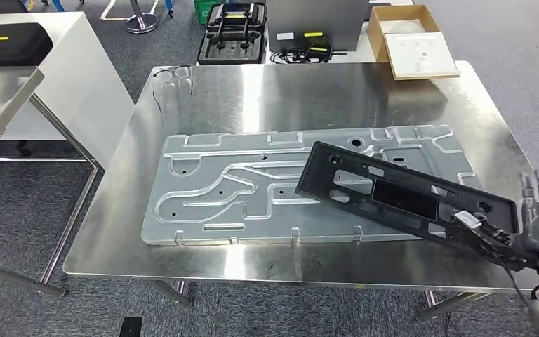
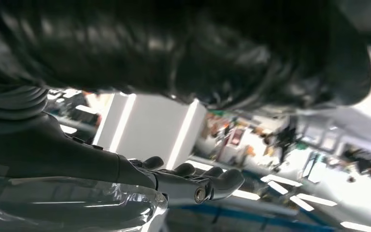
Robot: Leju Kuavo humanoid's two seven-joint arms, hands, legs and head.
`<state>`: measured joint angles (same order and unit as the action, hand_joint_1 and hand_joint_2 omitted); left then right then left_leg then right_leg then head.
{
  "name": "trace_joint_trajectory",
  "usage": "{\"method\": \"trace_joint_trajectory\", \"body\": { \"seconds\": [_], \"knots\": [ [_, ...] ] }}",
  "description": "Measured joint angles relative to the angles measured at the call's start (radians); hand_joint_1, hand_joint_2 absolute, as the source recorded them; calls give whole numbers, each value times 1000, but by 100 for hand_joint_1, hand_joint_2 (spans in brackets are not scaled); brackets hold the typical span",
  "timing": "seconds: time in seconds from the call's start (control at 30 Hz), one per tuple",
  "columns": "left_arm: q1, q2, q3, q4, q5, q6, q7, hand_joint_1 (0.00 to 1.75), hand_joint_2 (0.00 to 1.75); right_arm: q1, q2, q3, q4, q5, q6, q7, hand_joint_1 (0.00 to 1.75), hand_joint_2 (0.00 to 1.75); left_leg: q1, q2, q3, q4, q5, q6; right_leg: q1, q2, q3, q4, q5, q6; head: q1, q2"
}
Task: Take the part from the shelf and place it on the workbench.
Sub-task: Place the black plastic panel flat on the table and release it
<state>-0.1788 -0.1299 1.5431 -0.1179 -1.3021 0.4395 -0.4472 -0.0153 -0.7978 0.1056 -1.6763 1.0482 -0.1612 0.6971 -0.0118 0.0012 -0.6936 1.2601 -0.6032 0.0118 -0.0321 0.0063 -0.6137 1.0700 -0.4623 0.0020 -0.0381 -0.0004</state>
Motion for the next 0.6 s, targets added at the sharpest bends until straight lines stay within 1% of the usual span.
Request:
{"method": "trace_joint_trajectory", "body": {
  "seconds": [0.03,0.07,0.1,0.13,0.17,0.2,0.23,0.27,0.3,0.33,0.37,0.4,0.43,0.5,0.53,0.57,0.6],
  "knots": [
    [0,0,0,0,-4,1,2,0,0,9,5,-23,-2,14,1,0,0,0,1,0,-15,34,-8,2,3,0,0,0,0,0,0,0],
    [0,0,0,0,-7,2,3,0,0,22,12,-48,-5,19,-7,0,0,0,0,-1,-14,34,4,8,7,-1,0,0,0,-1,0,0],
    [0,0,0,0,-10,3,4,0,0,34,19,-76,-10,16,-24,0,0,0,-3,-1,5,-4,32,19,12,0,2,0,-1,-2,0,0],
    [0,0,0,0,-12,4,4,0,0,45,28,-109,-16,9,-47,0,0,0,-9,-2,38,-70,68,35,16,0,3,-1,-1,-3,0,0],
    [-1,1,0,0,-13,5,4,0,0,52,38,-144,-22,-2,-72,1,0,0,-16,0,71,-135,94,53,19,-1,5,-1,-1,-3,2,0],
    [-2,2,0,0,-14,6,4,0,0,54,47,-176,-27,-12,-93,2,0,0,-23,3,96,-186,112,69,19,-1,6,-4,0,-2,2,0],
    [-4,3,0,1,-14,7,3,0,0,57,56,-202,-29,-21,-107,3,0,0,-29,5,111,-217,121,80,17,-1,7,-7,2,0,2,0],
    [-5,3,0,1,-15,7,3,0,0,62,64,-221,-32,-27,-115,3,0,0,-32,8,114,-229,121,85,14,-2,8,-12,4,3,1,0],
    [-6,2,0,1,-15,8,3,0,0,67,70,-234,-35,-31,-119,3,0,0,-34,9,118,-239,127,87,12,-3,11,-18,7,8,-1,0],
    [-6,1,0,1,-15,8,3,0,0,74,76,-245,-38,-37,-122,3,0,0,-31,9,125,-255,135,84,11,-4,13,-22,9,12,-1,0],
    [-5,-1,0,2,-15,8,2,0,0,77,81,-257,-41,-45,-129,2,0,0,-28,11,135,-274,144,81,12,-5,13,-19,5,16,-1,0],
    [-5,-2,0,2,-15,8,2,0,0,78,86,-273,-44,-59,-141,2,0,0,-24,12,146,-293,154,77,12,-5,5,0,-10,20,0,0],
    [-5,-4,0,3,-14,8,1,0,0,77,91,-292,-46,-79,-157,2,0,0,-21,14,152,-305,160,73,12,-5,-12,40,-35,24,2,0],
    [-6,-5,0,3,-10,8,0,0,0,76,102,-323,-50,-132,-192,2,0,0,-20,14,153,-307,163,72,8,-4,-64,149,-90,33,3,0],
    [-6,-5,1,3,-6,7,0,0,0,77,107,-330,-53,-164,-209,3,0,0,-18,13,151,-303,162,70,5,-5,-83,189,-100,38,3,0],
    [-5,-5,1,3,0,7,0,0,0,77,113,-334,-56,-197,-226,3,0,0,-17,13,150,-298,159,68,1,-5,-88,197,-92,44,3,0],
    [-5,-6,1,3,6,7,0,0,0,76,117,-335,-61,-226,-244,3,0,0,-14,12,147,-289,154,63,-4,-6,-75,170,-67,50,3,0]
  ]
}}
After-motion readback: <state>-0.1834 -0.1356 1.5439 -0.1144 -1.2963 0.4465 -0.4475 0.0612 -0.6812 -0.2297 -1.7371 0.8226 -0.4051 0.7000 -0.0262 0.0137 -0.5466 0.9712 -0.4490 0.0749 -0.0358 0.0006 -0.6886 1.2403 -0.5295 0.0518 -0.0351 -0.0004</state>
